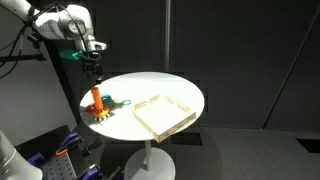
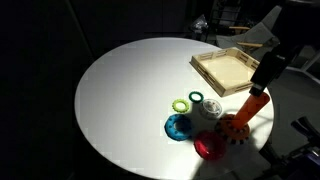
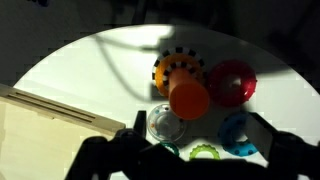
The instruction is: Pick up the ring holder and put it in the tray, pick up the clear ring and put it on the ring holder
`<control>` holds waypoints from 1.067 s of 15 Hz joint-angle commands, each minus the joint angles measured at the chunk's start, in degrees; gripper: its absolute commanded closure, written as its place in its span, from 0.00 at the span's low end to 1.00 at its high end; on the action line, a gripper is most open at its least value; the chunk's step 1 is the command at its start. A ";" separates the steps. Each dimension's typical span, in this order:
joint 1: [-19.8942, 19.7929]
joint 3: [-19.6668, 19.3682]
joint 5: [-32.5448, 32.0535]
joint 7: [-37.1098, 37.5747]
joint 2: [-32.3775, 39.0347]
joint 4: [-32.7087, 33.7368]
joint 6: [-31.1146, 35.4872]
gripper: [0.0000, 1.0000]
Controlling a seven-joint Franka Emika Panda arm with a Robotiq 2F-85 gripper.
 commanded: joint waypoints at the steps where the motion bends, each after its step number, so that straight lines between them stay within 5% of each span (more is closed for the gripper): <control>1: 0.50 0.29 -0.96 2.07 -0.01 -0.37 0.12 0.00; 13: 0.29 0.10 -1.33 5.09 0.06 -5.28 6.48 0.00; 16: 0.23 0.10 -1.44 5.60 0.38 -6.03 7.76 0.34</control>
